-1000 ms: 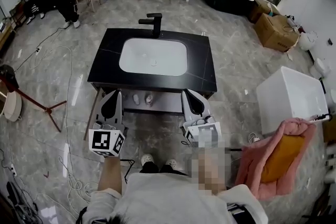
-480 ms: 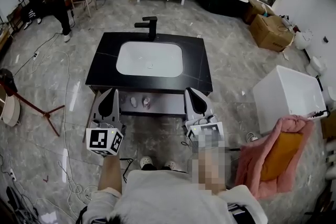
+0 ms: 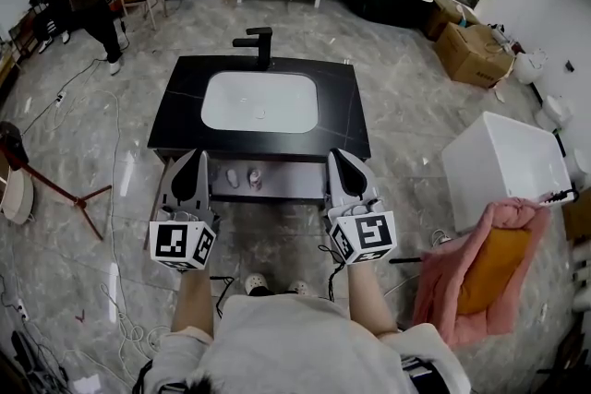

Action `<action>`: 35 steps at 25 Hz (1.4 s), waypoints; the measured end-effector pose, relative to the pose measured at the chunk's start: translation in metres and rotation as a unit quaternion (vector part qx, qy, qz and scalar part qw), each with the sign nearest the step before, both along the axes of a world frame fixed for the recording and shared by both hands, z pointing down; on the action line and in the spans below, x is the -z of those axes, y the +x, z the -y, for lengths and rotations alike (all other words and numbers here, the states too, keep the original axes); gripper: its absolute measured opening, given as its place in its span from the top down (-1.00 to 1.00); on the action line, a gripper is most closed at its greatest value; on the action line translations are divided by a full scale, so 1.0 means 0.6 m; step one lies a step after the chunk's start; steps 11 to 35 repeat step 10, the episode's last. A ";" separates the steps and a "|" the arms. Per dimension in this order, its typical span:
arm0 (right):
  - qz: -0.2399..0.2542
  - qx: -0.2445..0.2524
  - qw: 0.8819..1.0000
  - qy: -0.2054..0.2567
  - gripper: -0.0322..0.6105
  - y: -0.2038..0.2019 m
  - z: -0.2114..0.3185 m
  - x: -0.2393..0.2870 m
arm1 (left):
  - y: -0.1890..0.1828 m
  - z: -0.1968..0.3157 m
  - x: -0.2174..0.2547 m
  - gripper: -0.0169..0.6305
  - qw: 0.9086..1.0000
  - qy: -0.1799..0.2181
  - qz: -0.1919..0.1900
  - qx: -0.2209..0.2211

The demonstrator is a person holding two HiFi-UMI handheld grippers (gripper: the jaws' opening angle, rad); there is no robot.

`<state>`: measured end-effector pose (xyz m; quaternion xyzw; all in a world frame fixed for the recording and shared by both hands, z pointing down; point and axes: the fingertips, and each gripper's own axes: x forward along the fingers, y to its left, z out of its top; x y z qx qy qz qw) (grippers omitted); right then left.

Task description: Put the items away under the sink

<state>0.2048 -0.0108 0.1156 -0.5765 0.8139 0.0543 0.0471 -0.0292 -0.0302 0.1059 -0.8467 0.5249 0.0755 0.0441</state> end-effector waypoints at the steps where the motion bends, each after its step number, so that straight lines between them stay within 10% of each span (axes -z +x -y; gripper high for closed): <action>1: 0.000 0.000 1.000 0.000 0.87 0.001 -0.001 0.001 | 0.001 -0.001 0.001 0.92 1.000 0.000 0.000 -0.002; 35: 0.000 0.000 1.000 0.003 0.87 0.001 -0.003 0.005 | 0.003 -0.003 -0.004 0.92 1.000 -0.001 -0.007 -0.002</action>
